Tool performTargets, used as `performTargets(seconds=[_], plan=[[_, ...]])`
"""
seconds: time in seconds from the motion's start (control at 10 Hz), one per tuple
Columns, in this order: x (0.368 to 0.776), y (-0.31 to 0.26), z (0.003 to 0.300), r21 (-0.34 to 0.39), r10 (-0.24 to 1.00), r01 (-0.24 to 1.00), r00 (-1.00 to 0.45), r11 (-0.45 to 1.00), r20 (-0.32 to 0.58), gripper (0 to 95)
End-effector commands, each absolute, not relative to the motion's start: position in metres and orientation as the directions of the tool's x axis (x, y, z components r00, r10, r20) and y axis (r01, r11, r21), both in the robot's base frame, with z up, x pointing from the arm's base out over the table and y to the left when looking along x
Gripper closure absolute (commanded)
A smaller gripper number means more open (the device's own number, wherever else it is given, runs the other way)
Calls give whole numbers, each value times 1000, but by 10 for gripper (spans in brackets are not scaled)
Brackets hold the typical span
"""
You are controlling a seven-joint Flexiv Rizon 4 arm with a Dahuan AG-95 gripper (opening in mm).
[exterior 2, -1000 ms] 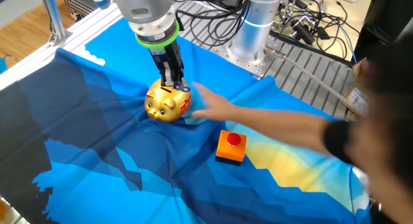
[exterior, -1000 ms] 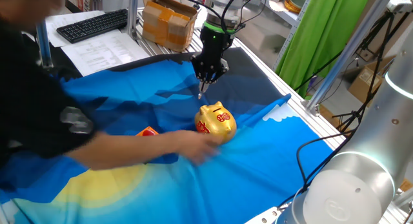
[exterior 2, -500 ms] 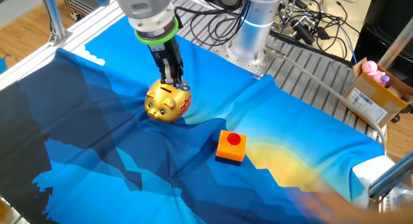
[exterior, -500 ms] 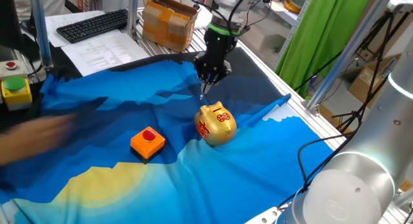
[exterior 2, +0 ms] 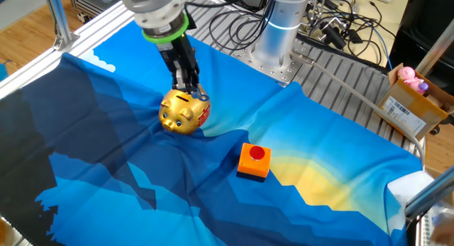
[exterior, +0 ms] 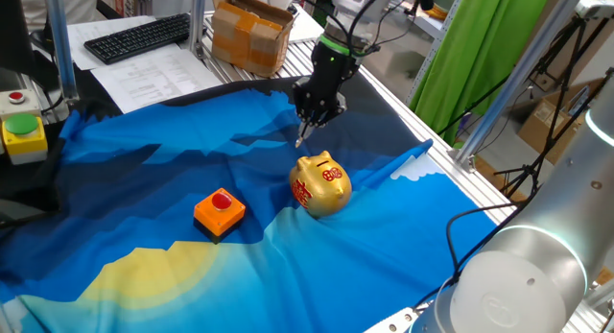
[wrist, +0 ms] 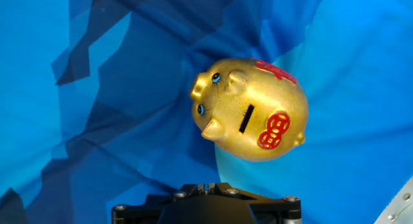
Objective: Drop coins into a piggy bank
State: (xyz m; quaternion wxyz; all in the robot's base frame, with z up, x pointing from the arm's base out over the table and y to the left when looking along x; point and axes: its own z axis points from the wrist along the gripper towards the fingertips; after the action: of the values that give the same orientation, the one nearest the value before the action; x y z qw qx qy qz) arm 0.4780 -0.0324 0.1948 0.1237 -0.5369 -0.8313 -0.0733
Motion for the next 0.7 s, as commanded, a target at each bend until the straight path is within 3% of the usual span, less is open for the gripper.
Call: performTargets(seconds=[0.1,0.7], plan=[[477,-44,191,-68,863,866,-481,495,152,950],[460,-87,171,-91,833,828,-551,554,51,950]])
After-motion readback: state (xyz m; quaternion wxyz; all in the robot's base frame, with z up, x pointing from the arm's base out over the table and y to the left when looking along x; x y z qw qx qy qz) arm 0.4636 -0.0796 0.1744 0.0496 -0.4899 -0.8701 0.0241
